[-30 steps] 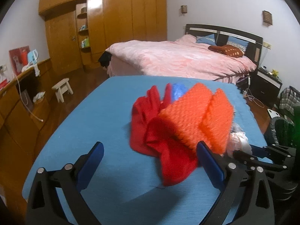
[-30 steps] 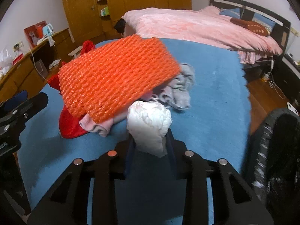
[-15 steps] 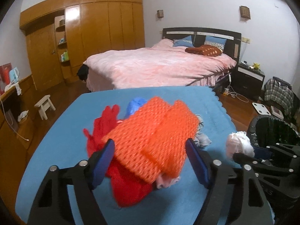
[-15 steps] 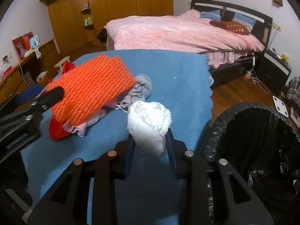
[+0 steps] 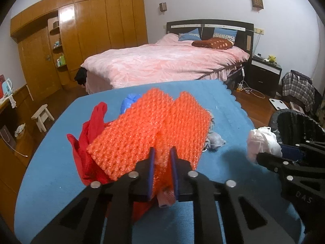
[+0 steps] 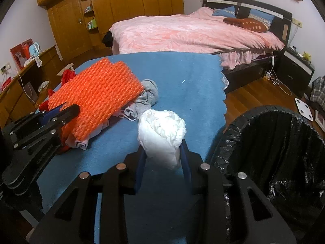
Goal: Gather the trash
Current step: 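Close the left tool on the orange mesh pad while the right tool lifts the tissue, then carry both held items over the trash bin and open both tools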
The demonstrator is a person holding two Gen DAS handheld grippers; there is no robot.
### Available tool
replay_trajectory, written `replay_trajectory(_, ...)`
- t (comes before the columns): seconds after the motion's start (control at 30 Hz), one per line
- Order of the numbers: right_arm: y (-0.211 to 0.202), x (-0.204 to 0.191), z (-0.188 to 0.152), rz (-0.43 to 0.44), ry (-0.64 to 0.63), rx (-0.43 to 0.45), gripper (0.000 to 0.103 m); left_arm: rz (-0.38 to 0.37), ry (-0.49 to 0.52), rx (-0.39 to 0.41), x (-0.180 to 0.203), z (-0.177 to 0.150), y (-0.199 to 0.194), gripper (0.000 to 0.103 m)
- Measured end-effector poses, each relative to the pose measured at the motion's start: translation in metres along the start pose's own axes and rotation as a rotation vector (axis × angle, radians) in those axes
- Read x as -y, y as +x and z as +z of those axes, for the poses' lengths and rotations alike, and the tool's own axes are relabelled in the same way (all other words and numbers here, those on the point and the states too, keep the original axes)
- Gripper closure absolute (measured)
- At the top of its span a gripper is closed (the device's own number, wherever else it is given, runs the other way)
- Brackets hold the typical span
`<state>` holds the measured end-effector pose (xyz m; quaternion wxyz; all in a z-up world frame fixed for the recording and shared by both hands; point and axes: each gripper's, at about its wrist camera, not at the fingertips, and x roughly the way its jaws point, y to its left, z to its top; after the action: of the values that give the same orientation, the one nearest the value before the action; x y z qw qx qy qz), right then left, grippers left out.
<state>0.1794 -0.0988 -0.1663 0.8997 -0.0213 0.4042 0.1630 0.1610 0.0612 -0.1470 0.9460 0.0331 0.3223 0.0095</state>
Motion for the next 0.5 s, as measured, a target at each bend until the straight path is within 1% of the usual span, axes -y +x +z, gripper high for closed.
replay_trajectory(0.13, -0.009, 0.006, 0.001, -0.002, 0.010, 0.020, 0.071, -0.019, -0.010, 0.028, 0.001, 0.007, -0.013, 0.091)
replay_trajectory(0.3, -0.033, 0.018, 0.004, -0.012, 0.028, 0.065, 0.071, -0.046, -0.018, 0.062, 0.007, 0.016, -0.034, 0.091)
replay_trajectory(0.5, -0.069, 0.043, 0.002, -0.045, 0.067, 0.129, 0.071, -0.101, 0.008, 0.095, 0.031, 0.026, -0.057, 0.091)
